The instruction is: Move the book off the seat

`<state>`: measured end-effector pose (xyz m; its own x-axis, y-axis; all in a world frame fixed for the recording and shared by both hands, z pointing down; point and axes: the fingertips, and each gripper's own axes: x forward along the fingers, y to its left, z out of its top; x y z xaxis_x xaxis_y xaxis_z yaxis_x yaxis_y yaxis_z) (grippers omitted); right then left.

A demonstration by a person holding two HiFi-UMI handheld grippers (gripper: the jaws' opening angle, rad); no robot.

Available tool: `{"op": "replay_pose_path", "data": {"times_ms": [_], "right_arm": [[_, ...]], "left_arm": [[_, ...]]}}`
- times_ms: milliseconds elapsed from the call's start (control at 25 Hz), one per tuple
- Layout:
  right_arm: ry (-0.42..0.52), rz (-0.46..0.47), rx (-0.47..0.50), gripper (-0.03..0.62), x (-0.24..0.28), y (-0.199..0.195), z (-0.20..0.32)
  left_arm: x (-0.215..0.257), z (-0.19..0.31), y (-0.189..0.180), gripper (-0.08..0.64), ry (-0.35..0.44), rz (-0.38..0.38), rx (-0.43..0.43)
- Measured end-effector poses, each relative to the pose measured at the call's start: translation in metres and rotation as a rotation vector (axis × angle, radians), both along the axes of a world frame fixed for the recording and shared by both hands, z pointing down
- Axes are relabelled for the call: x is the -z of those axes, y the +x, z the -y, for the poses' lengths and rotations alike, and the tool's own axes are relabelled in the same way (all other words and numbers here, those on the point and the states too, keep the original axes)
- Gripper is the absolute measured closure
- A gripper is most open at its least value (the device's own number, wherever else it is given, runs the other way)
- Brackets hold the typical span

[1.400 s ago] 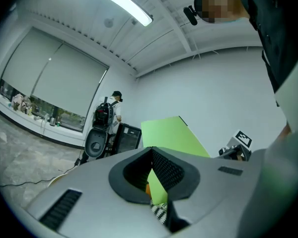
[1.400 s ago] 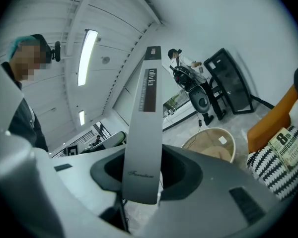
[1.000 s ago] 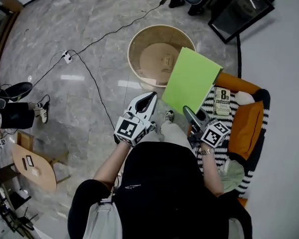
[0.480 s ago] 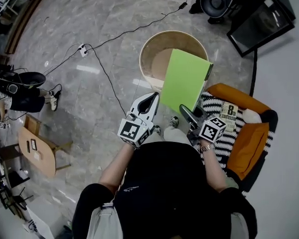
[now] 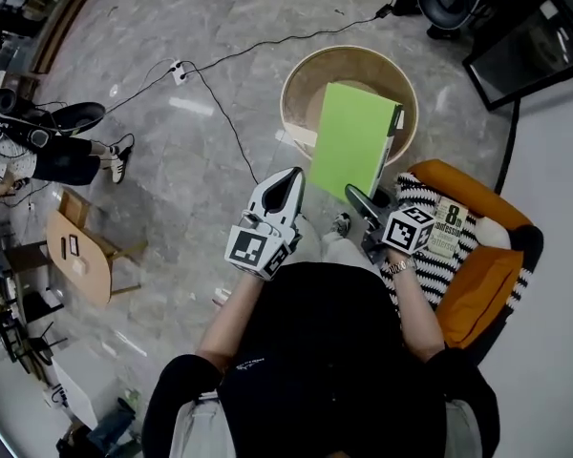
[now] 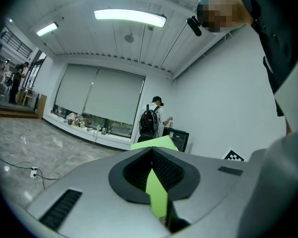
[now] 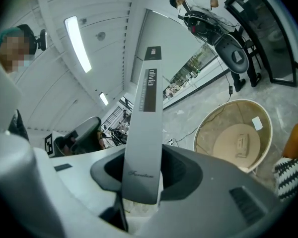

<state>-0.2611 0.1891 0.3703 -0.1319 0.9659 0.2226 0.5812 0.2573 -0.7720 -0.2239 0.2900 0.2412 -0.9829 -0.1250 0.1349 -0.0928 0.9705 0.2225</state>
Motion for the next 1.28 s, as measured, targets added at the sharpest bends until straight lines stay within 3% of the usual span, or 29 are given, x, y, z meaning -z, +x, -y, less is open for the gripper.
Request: {"op": "replay_pose_path", "data": {"times_ms": [600, 1280], "right_arm": [[0.152, -0.133, -0.124, 0.437, -0.097, -0.057, -0.007], [0.269, -0.299, -0.25, 0.437, -0.244, -0.132, -0.098]], "left_arm": [[-0.063, 0.003, -0.086, 0.549, 0.062, -0.046, -0.122], [-0.184, -0.097, -0.183, 0.549, 0.117, -0.11, -0.247]]}}
